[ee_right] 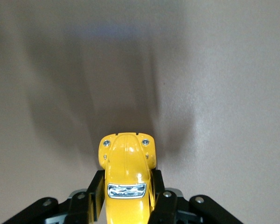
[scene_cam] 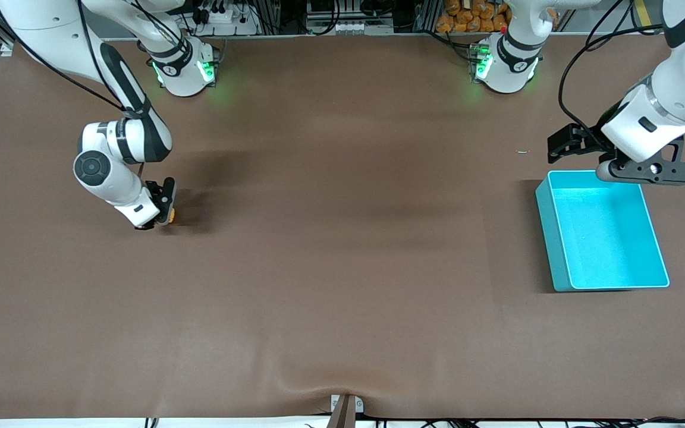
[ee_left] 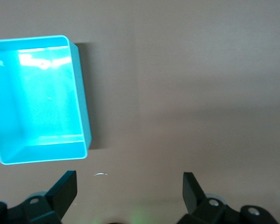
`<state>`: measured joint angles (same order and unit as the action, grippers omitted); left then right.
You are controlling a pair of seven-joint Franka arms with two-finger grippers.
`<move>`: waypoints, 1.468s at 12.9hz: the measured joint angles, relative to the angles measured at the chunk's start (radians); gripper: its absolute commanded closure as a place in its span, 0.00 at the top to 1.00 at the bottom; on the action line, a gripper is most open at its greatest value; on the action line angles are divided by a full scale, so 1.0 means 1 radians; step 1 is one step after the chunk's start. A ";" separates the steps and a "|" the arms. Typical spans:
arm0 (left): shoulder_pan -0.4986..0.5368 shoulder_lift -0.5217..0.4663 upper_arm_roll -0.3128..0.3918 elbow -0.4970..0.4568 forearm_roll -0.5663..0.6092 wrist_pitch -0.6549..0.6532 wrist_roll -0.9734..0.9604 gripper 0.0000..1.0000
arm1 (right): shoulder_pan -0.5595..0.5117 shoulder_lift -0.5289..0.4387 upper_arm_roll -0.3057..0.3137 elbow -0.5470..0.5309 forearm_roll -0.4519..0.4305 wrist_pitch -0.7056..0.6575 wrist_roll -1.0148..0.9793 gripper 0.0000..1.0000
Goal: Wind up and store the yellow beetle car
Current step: 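Lift the car with the right gripper while the left gripper lowers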
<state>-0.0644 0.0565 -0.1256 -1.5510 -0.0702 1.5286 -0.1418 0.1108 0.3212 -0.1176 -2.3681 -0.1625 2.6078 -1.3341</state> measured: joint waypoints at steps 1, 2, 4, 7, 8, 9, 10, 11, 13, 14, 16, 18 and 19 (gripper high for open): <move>0.004 0.001 0.000 -0.004 -0.007 0.000 -0.011 1.00 | -0.008 0.000 0.000 0.000 0.000 0.001 -0.005 0.35; 0.008 0.002 0.000 -0.008 -0.008 0.001 -0.014 1.00 | -0.017 0.000 0.000 0.000 0.000 0.003 -0.012 0.35; 0.013 0.003 0.000 -0.011 -0.009 0.001 -0.016 1.00 | -0.041 0.001 0.000 -0.001 -0.001 0.007 -0.032 0.36; 0.017 0.003 0.001 -0.025 -0.009 0.001 -0.017 1.00 | -0.080 0.002 0.000 -0.002 -0.001 0.017 -0.072 0.36; 0.017 0.003 0.001 -0.028 -0.009 0.001 -0.017 1.00 | -0.090 0.002 0.000 -0.002 -0.001 0.019 -0.078 0.37; 0.017 0.003 0.001 -0.029 -0.009 0.001 -0.017 1.00 | -0.098 0.002 0.000 -0.002 -0.001 0.021 -0.085 0.40; 0.017 0.003 0.001 -0.031 -0.009 0.002 -0.019 1.00 | -0.105 0.002 0.000 -0.002 -0.001 0.023 -0.092 0.44; 0.017 0.003 0.001 -0.036 -0.009 0.008 -0.026 1.00 | -0.114 0.002 0.000 -0.002 -0.001 0.025 -0.099 0.50; 0.017 0.001 -0.002 -0.061 -0.009 0.040 -0.058 1.00 | -0.136 0.015 -0.001 -0.002 -0.001 0.039 -0.109 0.71; 0.017 0.000 -0.003 -0.071 -0.009 0.050 -0.063 1.00 | -0.150 0.035 -0.001 0.002 -0.002 0.063 -0.112 0.82; 0.017 -0.002 -0.004 -0.079 -0.009 0.057 -0.068 1.00 | -0.165 0.054 -0.002 0.012 -0.002 0.070 -0.114 1.00; 0.017 -0.004 -0.004 -0.080 -0.009 0.057 -0.070 1.00 | -0.169 0.070 -0.002 0.031 -0.002 0.054 -0.114 1.00; 0.017 -0.004 -0.004 -0.080 -0.009 0.057 -0.071 1.00 | -0.169 0.071 -0.002 0.052 -0.002 0.016 -0.114 1.00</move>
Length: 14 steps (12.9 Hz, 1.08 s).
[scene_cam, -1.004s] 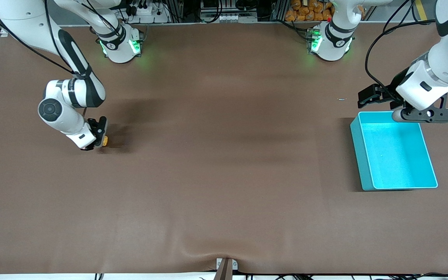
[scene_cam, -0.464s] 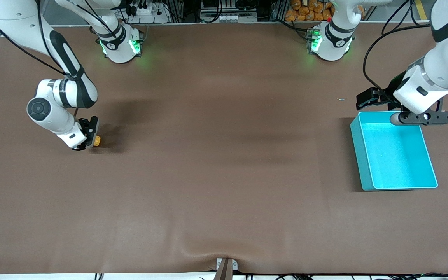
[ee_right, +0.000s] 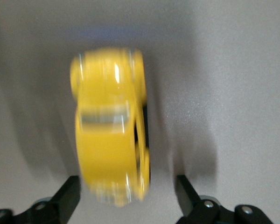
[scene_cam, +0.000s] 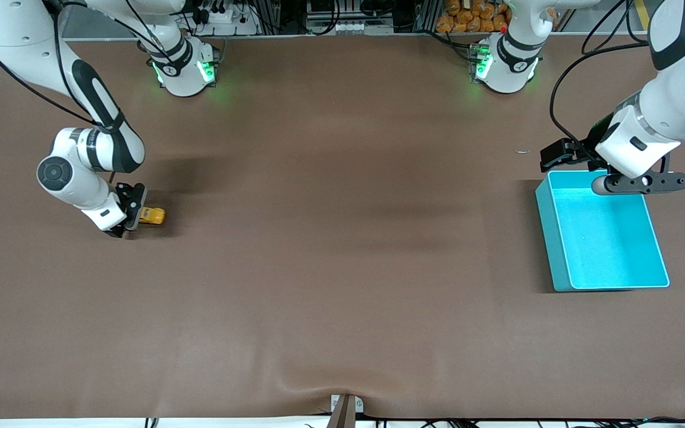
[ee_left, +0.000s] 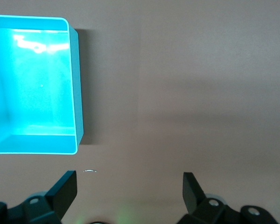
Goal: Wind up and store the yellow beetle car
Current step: 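Slide the car toward the turquoise bin and release the right gripper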
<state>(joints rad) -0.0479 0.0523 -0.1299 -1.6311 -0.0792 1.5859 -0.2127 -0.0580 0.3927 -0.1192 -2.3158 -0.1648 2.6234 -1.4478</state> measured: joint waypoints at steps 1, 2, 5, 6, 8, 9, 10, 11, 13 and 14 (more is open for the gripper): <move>0.000 0.000 0.000 0.000 0.000 0.000 0.000 1.00 | 0.000 0.000 0.000 0.026 0.000 -0.039 0.000 1.00; 0.000 0.000 0.000 -0.001 0.000 0.000 -0.001 1.00 | 0.000 -0.001 0.000 0.050 0.000 -0.069 0.000 1.00; 0.000 0.000 0.000 -0.003 0.000 0.000 -0.001 1.00 | -0.008 -0.011 -0.001 0.107 0.009 -0.158 0.002 1.00; 0.000 0.000 0.000 -0.004 0.000 0.000 -0.001 1.00 | -0.013 -0.020 -0.002 0.133 0.029 -0.209 0.002 1.00; 0.001 0.000 0.000 -0.012 0.000 0.000 -0.006 1.00 | -0.016 -0.041 -0.003 0.203 0.077 -0.324 0.001 1.00; 0.005 -0.001 0.001 -0.023 0.000 0.000 -0.024 1.00 | -0.016 -0.050 -0.001 0.239 0.099 -0.371 0.001 1.00; 0.011 -0.001 0.001 -0.034 0.000 0.000 -0.050 1.00 | -0.016 -0.055 0.000 0.274 0.123 -0.410 0.001 1.00; 0.019 -0.001 0.001 -0.045 -0.001 0.000 -0.072 1.00 | -0.016 -0.057 0.002 0.303 0.140 -0.438 0.001 1.00; 0.045 -0.001 0.002 -0.071 -0.016 0.014 -0.139 1.00 | -0.011 -0.057 0.008 0.347 0.152 -0.462 0.002 1.00; 0.055 -0.001 0.003 -0.087 -0.024 0.034 -0.199 1.00 | -0.009 -0.057 0.010 0.360 0.158 -0.464 0.002 1.00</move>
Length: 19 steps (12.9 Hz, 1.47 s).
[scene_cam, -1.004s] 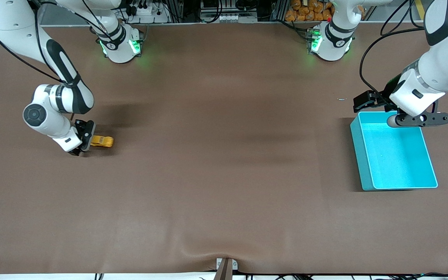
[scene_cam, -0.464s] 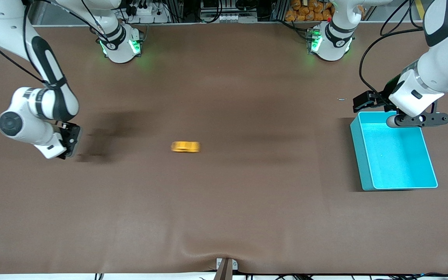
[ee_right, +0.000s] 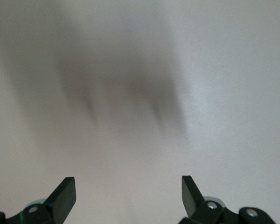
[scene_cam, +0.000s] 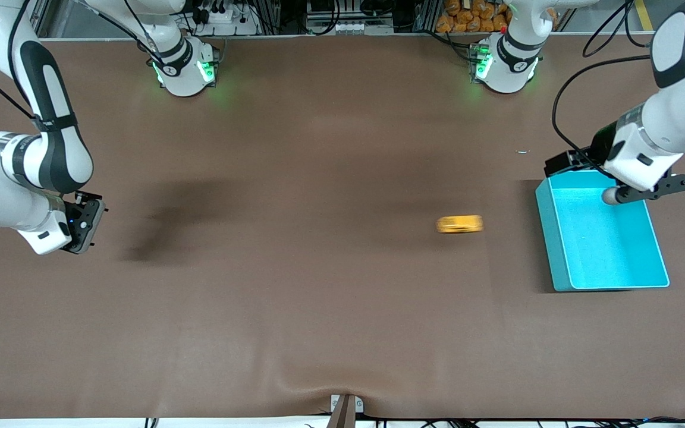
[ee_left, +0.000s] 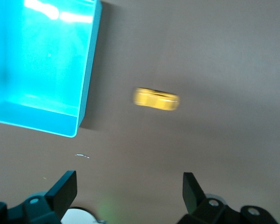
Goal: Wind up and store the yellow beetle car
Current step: 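Slide the car toward the turquoise bin and release the right gripper, then lower the left gripper onto the car while the right gripper withdraws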
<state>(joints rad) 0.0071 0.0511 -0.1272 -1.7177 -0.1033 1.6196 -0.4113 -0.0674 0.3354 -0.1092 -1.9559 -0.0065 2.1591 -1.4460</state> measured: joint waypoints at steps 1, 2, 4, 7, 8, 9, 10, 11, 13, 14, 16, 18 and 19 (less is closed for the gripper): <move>0.004 0.000 0.000 -0.015 -0.002 0.024 -0.067 1.00 | 0.000 0.000 0.001 0.014 0.007 -0.007 0.000 1.00; 0.004 0.000 0.000 -0.029 -0.003 0.046 -0.141 1.00 | 0.000 0.000 0.001 0.043 0.016 -0.035 0.001 1.00; 0.004 -0.001 -0.004 -0.052 -0.004 0.080 -0.284 1.00 | 0.000 -0.003 0.000 0.171 0.038 -0.171 0.024 1.00; 0.004 -0.005 -0.004 -0.113 -0.009 0.137 -0.460 1.00 | 0.023 -0.022 0.005 0.437 0.050 -0.372 0.178 1.00; 0.004 -0.010 -0.004 -0.155 -0.010 0.172 -0.487 1.00 | 0.041 -0.026 0.007 0.489 0.052 -0.406 0.259 1.00; 0.004 -0.021 -0.004 -0.210 -0.012 0.220 -0.516 1.00 | 0.061 -0.028 0.009 0.527 0.052 -0.437 0.351 1.00; 0.004 -0.036 -0.004 -0.271 -0.015 0.276 -0.561 1.00 | 0.081 -0.028 0.009 0.558 0.052 -0.458 0.448 1.00; 0.004 -0.051 -0.004 -0.331 -0.017 0.331 -0.618 1.00 | 0.101 -0.029 0.010 0.581 0.052 -0.477 0.543 1.00; 0.004 -0.070 -0.004 -0.425 -0.018 0.429 -0.736 1.00 | 0.134 -0.036 0.010 0.606 0.051 -0.513 0.720 1.00; 0.004 -0.074 -0.004 -0.468 -0.018 0.483 -0.783 1.00 | 0.147 -0.045 0.010 0.612 0.051 -0.527 0.803 1.00; 0.004 -0.074 -0.004 -0.555 -0.018 0.598 -0.847 1.00 | 0.172 -0.072 0.010 0.623 0.048 -0.568 0.917 1.00; 0.006 -0.072 -0.002 -0.641 -0.018 0.697 -0.885 1.00 | 0.180 -0.104 0.009 0.652 0.045 -0.628 1.019 1.00; 0.011 -0.070 -0.001 -0.680 -0.018 0.742 -0.901 1.00 | 0.180 -0.122 0.006 0.666 0.045 -0.664 1.098 1.00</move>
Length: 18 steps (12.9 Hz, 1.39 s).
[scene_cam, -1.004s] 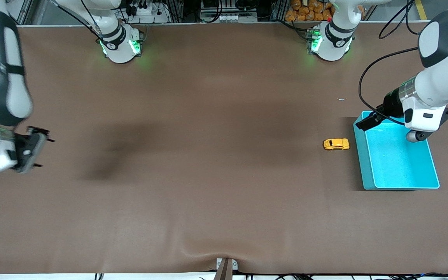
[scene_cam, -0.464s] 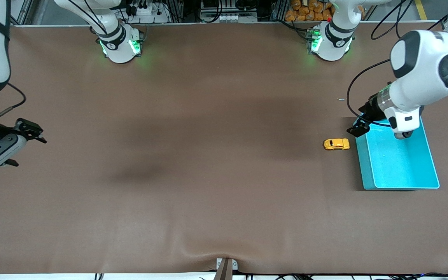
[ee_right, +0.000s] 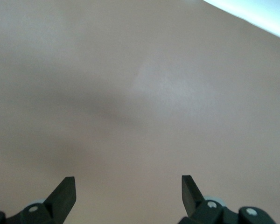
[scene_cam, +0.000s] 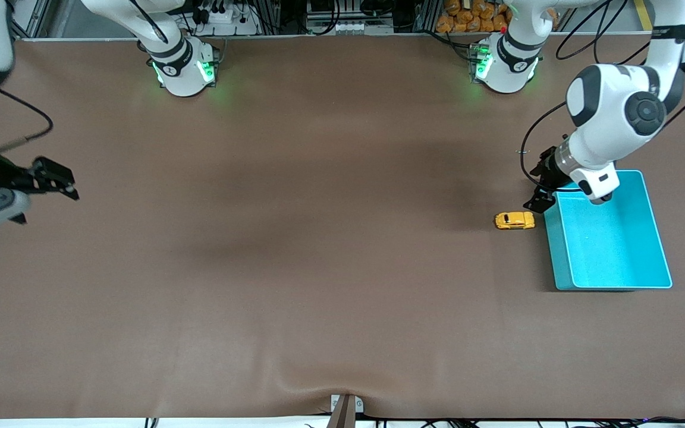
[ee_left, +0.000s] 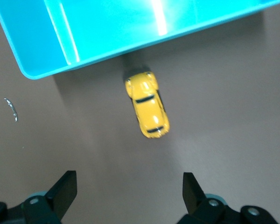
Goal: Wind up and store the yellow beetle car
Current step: 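Lower the left gripper onto the car while the right gripper withdraws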
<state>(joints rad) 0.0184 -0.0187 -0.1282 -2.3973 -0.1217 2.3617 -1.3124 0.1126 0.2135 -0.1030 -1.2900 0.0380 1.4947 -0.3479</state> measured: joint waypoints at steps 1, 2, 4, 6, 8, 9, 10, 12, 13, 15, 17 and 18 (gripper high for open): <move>0.013 0.006 0.000 -0.030 0.000 0.041 -0.016 1.00 | -0.001 -0.021 -0.003 0.010 0.000 -0.024 0.084 1.00; 0.027 0.018 0.002 -0.052 0.000 0.087 -0.030 1.00 | -0.001 -0.048 -0.005 0.015 0.000 -0.038 0.148 1.00; 0.052 0.067 0.002 -0.068 0.000 0.185 -0.065 1.00 | -0.001 -0.097 -0.006 0.014 0.000 -0.065 0.202 1.00; 0.064 0.140 0.002 -0.068 0.000 0.277 -0.074 1.00 | -0.001 -0.135 -0.008 -0.022 0.000 -0.058 0.217 1.00; 0.063 0.209 0.001 -0.067 0.000 0.349 -0.081 1.00 | -0.001 -0.196 -0.011 -0.134 0.000 0.032 0.224 1.00; 0.062 0.239 0.000 -0.064 0.000 0.373 -0.081 1.00 | -0.001 -0.238 -0.012 -0.209 0.000 0.084 0.225 1.00; 0.061 0.263 -0.001 -0.060 0.000 0.388 -0.081 1.00 | -0.001 -0.278 -0.012 -0.276 0.000 0.119 0.225 1.00; 0.056 0.298 -0.004 -0.046 0.000 0.395 -0.081 0.71 | -0.006 -0.331 -0.013 -0.355 -0.001 0.142 0.228 1.00; 0.045 0.312 -0.005 -0.036 0.000 0.395 -0.081 0.46 | -0.013 -0.343 -0.014 -0.370 -0.001 0.142 0.229 1.00; 0.017 0.329 -0.007 -0.021 0.000 0.397 -0.084 0.00 | -0.034 -0.348 -0.015 -0.379 -0.001 0.142 0.229 1.00; 0.010 0.329 -0.007 -0.008 0.000 0.404 -0.107 0.00 | -0.048 -0.347 -0.015 -0.382 -0.001 0.143 0.229 1.00; 0.010 0.329 -0.006 -0.005 0.000 0.404 -0.120 0.00 | -0.048 -0.347 -0.015 -0.382 -0.001 0.145 0.229 1.00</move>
<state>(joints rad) 0.0286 0.3101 -0.1342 -2.4019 -0.1220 2.7658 -1.4325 0.0645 -0.1340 -0.1180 -1.6716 0.0370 1.6393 -0.1192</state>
